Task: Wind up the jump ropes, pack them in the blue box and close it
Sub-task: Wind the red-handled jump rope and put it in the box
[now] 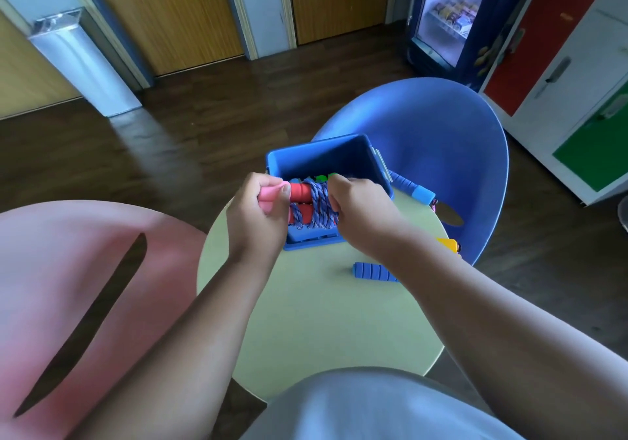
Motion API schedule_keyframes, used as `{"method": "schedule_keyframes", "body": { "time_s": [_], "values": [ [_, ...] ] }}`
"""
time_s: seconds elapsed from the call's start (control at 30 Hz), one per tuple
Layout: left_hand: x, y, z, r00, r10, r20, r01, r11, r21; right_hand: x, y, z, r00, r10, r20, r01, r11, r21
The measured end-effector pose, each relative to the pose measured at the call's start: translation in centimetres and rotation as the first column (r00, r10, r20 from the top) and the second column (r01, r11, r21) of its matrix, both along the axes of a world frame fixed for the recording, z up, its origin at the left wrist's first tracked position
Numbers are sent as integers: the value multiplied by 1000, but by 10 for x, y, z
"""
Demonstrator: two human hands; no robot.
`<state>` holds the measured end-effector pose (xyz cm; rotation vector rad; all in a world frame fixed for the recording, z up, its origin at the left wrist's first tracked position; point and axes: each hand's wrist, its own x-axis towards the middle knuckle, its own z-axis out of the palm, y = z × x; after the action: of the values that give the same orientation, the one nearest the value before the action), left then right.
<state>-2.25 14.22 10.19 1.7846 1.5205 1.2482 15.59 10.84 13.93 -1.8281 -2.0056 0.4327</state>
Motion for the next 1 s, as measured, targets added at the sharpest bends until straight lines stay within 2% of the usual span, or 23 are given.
{"method": "schedule_keyframes", "body": {
  "time_s": [0.23, 0.33, 0.43, 0.5, 0.63, 0.83, 1.0],
  "values": [
    [12, -16, -13, 991, 84, 106, -86, 996, 7, -8, -4, 0, 996, -32, -82, 41, 993, 110],
    [23, -19, -12, 983, 121, 136, -123, 992, 8, -8, -6, -10, 976, -76, -202, 110, 981, 162],
    [31, -18, -6, 976, 139, 166, -152, 986, 74, 2, -8, -22, 875, -232, -425, 314, 940, 133],
    [34, -19, -2, 973, 129, 192, -153, 981, 118, 8, -5, -22, 791, -335, -512, 416, 908, 49],
    [41, -23, 1, 957, 145, 249, -188, 970, 155, 20, 6, -12, 810, -401, -427, 430, 902, -31],
    [43, -19, 1, 949, 166, 269, -217, 961, 171, 22, 6, -5, 794, -372, -482, 398, 916, -50],
    [43, -23, -3, 937, 157, 314, -200, 974, 110, 27, 16, 1, 712, -392, -583, 373, 914, -159]
  ]
}}
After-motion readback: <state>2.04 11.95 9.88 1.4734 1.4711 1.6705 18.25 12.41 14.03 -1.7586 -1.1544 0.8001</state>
